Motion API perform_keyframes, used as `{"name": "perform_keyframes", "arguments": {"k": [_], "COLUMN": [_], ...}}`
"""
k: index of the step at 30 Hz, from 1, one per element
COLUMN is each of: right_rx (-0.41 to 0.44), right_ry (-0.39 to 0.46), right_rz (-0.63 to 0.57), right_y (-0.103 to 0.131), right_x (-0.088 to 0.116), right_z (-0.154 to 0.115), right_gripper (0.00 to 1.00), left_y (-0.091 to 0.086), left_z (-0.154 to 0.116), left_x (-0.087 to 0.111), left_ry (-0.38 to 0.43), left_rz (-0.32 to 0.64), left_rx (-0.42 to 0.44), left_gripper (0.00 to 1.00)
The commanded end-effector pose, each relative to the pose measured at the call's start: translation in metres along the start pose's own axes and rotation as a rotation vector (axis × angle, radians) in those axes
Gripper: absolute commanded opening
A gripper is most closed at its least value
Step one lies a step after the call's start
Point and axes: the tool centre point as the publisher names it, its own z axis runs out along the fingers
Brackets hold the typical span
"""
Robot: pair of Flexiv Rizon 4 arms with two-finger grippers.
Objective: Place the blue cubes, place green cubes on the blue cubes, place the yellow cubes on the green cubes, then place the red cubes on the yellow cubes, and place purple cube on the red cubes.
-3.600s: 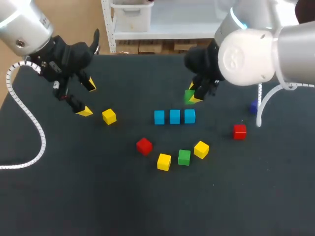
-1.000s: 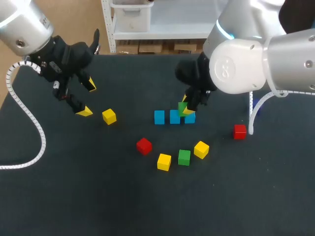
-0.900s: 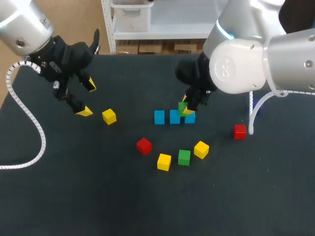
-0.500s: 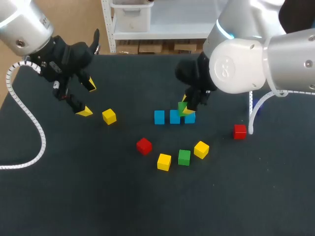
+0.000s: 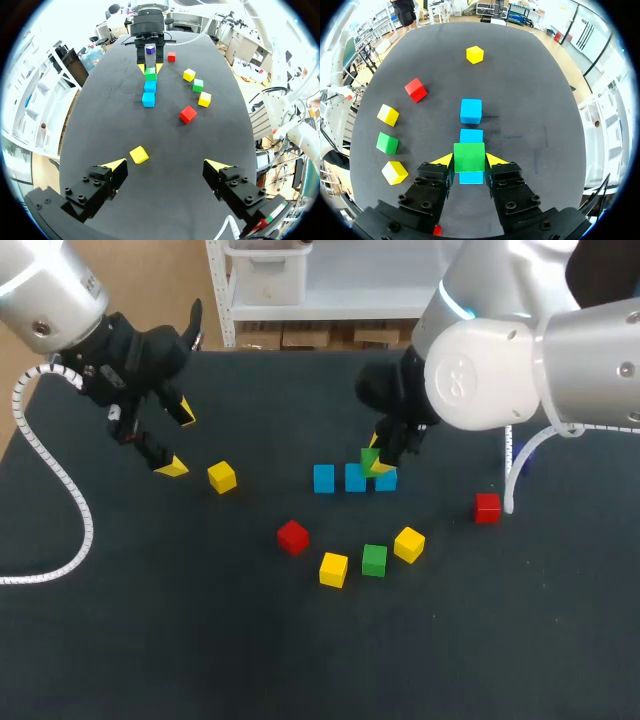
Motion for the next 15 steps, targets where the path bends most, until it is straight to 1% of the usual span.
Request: {"name": "perform_keyframes", "arguments": {"k": [1,3,5,6,9,11,15], "right_rx": [-0.005,-0.006,-0.007,-0.007,-0.006,-0.007,-0.007], "right_ry": [-0.004,-0.005,-0.007,-0.008,-0.010,-0.011,-0.014], "right_rz": [-0.001,-0.002,-0.003,-0.005,-0.008,-0.009,-0.011], "right_y": [-0.0018,-0.0019,-0.0020,-0.0021,-0.0023,-0.0028,-0.0032], "right_x": [0.0006,0.0008,0.0010,0.0010,0.0010,0.0008,0.0002], "right_z": [0.0007,0.0008,0.0009,0.0009,0.0008,0.0008,0.0010], "right_gripper": [0.15,0.20,0.28,0.30,0.32,0.36,0.38], "left_y": [0.0015,0.0015,0.0015,0.0015,0.0015,0.0015,0.0015], "left_z": [0.0001,0.0001,0.0001,0.0001,0.0001,0.0001,0.0001], "left_x": [0.0004,0.0004,0.0004,0.0004,0.0004,0.0004,0.0004], "left_ry": [0.000,0.000,0.000,0.000,0.000,0.000,0.000], "left_rz": [0.002,0.002,0.002,0.002,0.002,0.002,0.002], "left_rx": [0.003,0.003,0.003,0.003,0.003,0.003,0.003], "left_gripper": [1.00,1.00,1.00,1.00,1.00,1.00,1.00]}}
